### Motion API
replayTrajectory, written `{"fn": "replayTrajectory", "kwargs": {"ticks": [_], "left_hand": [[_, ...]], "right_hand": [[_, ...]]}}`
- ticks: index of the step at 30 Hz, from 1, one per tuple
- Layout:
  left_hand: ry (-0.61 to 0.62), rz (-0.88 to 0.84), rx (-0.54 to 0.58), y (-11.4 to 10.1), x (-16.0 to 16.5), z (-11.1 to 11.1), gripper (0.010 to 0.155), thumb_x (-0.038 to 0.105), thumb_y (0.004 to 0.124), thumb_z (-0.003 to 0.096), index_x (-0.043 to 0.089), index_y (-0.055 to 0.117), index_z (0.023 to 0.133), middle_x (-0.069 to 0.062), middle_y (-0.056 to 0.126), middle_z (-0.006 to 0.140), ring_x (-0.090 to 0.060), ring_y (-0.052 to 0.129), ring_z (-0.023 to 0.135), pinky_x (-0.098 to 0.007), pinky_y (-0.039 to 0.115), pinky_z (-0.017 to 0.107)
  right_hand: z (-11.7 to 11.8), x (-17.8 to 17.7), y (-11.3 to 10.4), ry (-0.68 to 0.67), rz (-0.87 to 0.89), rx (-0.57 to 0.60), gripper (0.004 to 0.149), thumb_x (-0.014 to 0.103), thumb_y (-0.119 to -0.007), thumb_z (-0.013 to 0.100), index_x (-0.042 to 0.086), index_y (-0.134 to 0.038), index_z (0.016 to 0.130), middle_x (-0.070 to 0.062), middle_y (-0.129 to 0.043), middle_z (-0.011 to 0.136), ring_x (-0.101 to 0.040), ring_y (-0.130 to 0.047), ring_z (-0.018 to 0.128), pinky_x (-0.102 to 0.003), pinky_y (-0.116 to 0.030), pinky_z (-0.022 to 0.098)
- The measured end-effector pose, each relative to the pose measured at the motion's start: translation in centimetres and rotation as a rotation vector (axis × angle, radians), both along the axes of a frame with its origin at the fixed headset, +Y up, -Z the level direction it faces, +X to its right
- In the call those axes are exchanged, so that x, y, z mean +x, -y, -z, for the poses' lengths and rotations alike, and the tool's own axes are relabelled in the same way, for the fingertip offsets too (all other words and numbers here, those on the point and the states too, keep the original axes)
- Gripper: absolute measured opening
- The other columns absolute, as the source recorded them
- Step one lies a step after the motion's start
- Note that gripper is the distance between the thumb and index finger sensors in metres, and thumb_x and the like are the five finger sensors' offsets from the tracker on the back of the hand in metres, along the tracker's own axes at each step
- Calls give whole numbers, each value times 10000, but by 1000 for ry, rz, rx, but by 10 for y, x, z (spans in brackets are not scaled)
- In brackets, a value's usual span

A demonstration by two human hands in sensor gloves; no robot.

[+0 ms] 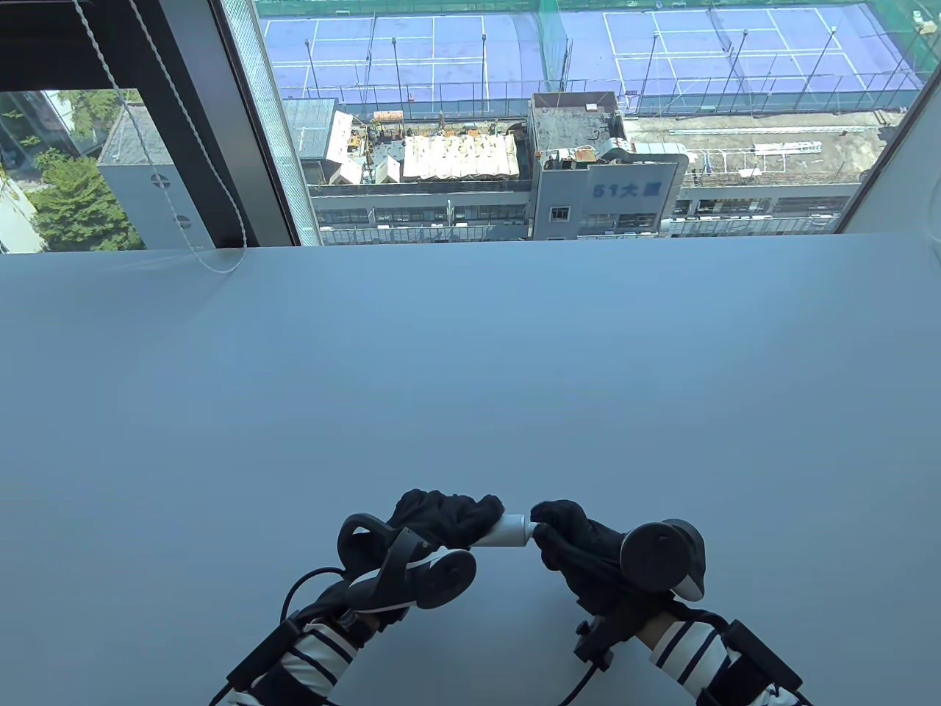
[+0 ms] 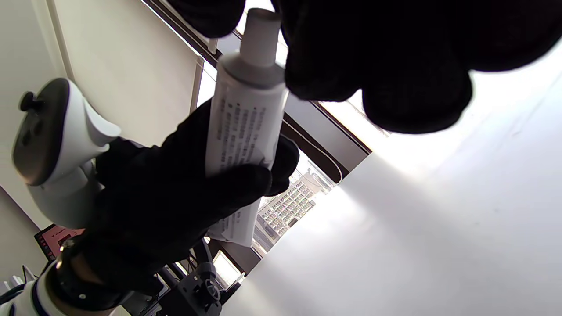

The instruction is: Screw tube cap onto toothpaste tube (Screw with right hand)

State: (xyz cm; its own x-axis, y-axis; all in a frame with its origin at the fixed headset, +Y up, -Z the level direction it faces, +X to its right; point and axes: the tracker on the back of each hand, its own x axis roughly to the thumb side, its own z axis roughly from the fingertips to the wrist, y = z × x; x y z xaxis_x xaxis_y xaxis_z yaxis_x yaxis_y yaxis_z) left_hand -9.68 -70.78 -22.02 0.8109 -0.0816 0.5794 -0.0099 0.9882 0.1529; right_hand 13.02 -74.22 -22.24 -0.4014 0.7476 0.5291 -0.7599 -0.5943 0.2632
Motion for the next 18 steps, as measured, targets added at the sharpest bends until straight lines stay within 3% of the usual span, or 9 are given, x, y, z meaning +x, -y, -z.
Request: {"fn": "replayTrajectory", "kwargs": {"ticks": [3, 7, 9, 11, 13, 16, 18], "left_hand": [[6, 8, 5, 1, 1, -1, 671, 524, 780, 462, 396, 450, 1032, -53, 701, 995, -295, 730, 868, -462, 634, 691], [4, 4, 0, 1, 0, 0, 671, 523, 780, 461, 400, 447, 1031, -48, 696, 999, -292, 725, 873, -461, 630, 695], [5, 1, -1, 0, 0, -1, 670, 524, 779, 461, 402, 448, 1030, -47, 695, 999, -291, 727, 872, -460, 631, 695], [10, -12, -10, 0, 1, -1, 670, 525, 779, 461, 403, 448, 1030, -46, 697, 998, -290, 727, 872, -459, 633, 694], [23, -18, -26, 0, 1, -1, 670, 525, 780, 459, 404, 448, 1029, -45, 698, 999, -288, 728, 873, -458, 633, 695], [35, 1, -8, 0, 5, -4, 671, 521, 780, 460, 402, 445, 1029, -46, 696, 999, -290, 727, 874, -460, 632, 696], [36, 10, 11, -1, 6, -5, 673, 522, 777, 460, 401, 439, 1030, -46, 693, 1000, -291, 726, 875, -459, 632, 696]], "right_hand": [[-1, -2, -2, 32, -1, 9, 474, 254, -534, 660, -156, -618, 884, -180, -893, 453, -408, -912, 407, -649, -704, 363], [1, 4, -2, 124, -13, -10, 538, 359, -535, 639, -97, -818, 660, -88, -890, 194, -343, -955, 264, -612, -754, 306], [2, 5, -3, 117, -9, -10, 609, 423, -526, 625, -109, -819, 672, -116, -904, 219, -373, -952, 296, -630, -736, 321], [1, 3, -4, 79, -39, 1, 701, 483, -486, 622, -149, -724, 807, -172, -914, 368, -434, -922, 393, -660, -699, 353], [0, 0, -6, 43, -75, 36, 674, 473, -500, 627, -132, -663, 876, -198, -887, 462, -449, -891, 443, -662, -682, 365], [-4, -4, -9, 48, -98, 105, 533, 358, -531, 652, -120, -722, 791, -148, -881, 376, -393, -909, 368, -631, -713, 330], [-4, -4, -10, 62, -90, 121, 515, 331, -532, 657, -125, -756, 739, -115, -874, 311, -352, -917, 303, -605, -735, 294]]}}
